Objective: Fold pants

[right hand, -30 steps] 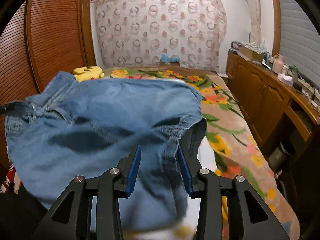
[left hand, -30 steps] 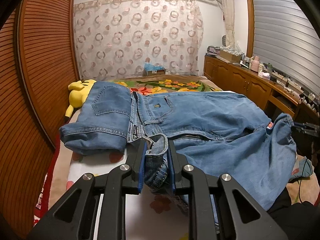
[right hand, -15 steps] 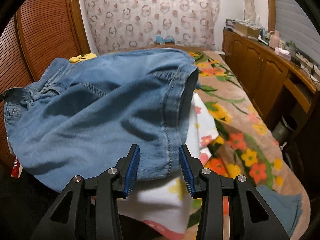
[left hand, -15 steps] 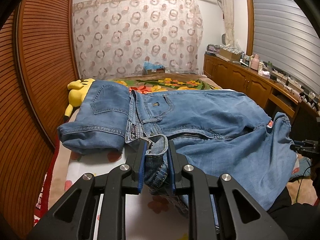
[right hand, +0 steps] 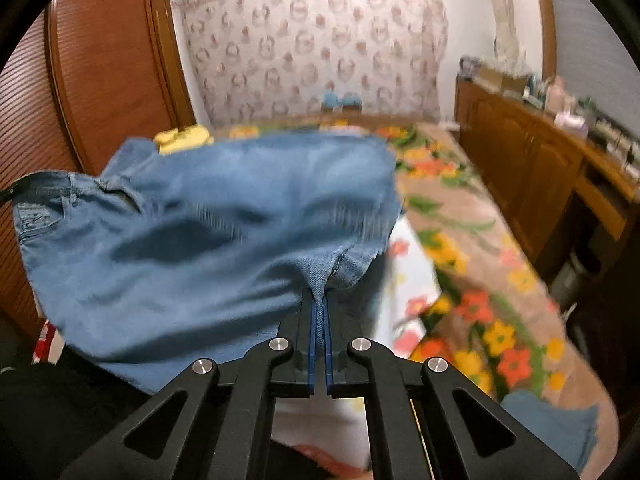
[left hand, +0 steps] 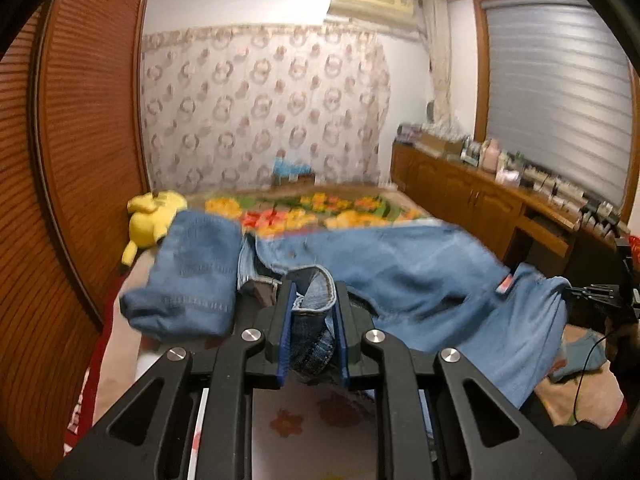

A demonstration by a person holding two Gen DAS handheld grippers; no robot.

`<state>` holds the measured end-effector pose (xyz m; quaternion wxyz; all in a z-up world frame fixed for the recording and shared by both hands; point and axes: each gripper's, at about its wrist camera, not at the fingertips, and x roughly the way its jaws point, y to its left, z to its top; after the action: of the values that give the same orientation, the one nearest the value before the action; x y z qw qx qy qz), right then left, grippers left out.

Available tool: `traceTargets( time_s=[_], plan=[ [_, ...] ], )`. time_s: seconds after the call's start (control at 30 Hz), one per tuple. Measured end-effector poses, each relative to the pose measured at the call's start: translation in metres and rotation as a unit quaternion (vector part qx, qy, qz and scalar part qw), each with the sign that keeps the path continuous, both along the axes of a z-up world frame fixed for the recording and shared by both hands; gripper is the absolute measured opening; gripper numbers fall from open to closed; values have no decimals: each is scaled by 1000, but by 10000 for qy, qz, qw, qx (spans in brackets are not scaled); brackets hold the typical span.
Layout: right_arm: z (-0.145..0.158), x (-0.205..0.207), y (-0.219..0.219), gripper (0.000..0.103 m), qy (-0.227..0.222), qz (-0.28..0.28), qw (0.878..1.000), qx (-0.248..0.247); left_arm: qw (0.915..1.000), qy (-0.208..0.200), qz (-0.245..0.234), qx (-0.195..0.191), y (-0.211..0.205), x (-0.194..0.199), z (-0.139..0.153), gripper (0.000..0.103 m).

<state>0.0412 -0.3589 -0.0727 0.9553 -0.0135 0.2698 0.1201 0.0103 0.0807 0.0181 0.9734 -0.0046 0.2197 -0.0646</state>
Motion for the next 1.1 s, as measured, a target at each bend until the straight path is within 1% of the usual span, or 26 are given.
traceTargets(
  time_s=[0.07,0.23,0.33,0.4,0.5,0.63,0.8,0.87,0.97,1.03,1.1],
  plan=[
    [14,-4,-7,2,-201,-56,9998,-42,9998,-208,-26,-59,-1,-10,14,19],
    [46,-21,-21,2,-694,-150,9975,-63,9984,-560,-64,-106,1,-29,43,19],
    [56,-23,-25,2,-897,-161,9958,-113,9980,-628,3,-44,5,-27,49,19],
    [57,-16,-23,2,-955,-150,9952,-144,9984,-570,52,-26,9,-17,46,19],
    [44,0,-11,2,-919,-67,9956,-164,9990,-429,113,55,10,2,35,19],
    [29,35,-1,2,-714,42,9974,-55,9996,-180,209,71,16,28,16,19],
    [12,89,9,2,-254,140,9996,59,9993,99,372,8,28,54,-5,19],
    [1,102,12,2,-103,154,9998,45,9989,224,415,35,31,63,-15,19],
    [-8,108,12,10,41,115,9999,43,9985,316,434,73,30,70,-24,19],
    [0,105,13,23,27,85,9999,47,9985,336,426,47,30,72,-26,19],
    [3,101,16,31,47,103,9999,36,9986,353,403,44,30,73,-28,19]
  ],
)
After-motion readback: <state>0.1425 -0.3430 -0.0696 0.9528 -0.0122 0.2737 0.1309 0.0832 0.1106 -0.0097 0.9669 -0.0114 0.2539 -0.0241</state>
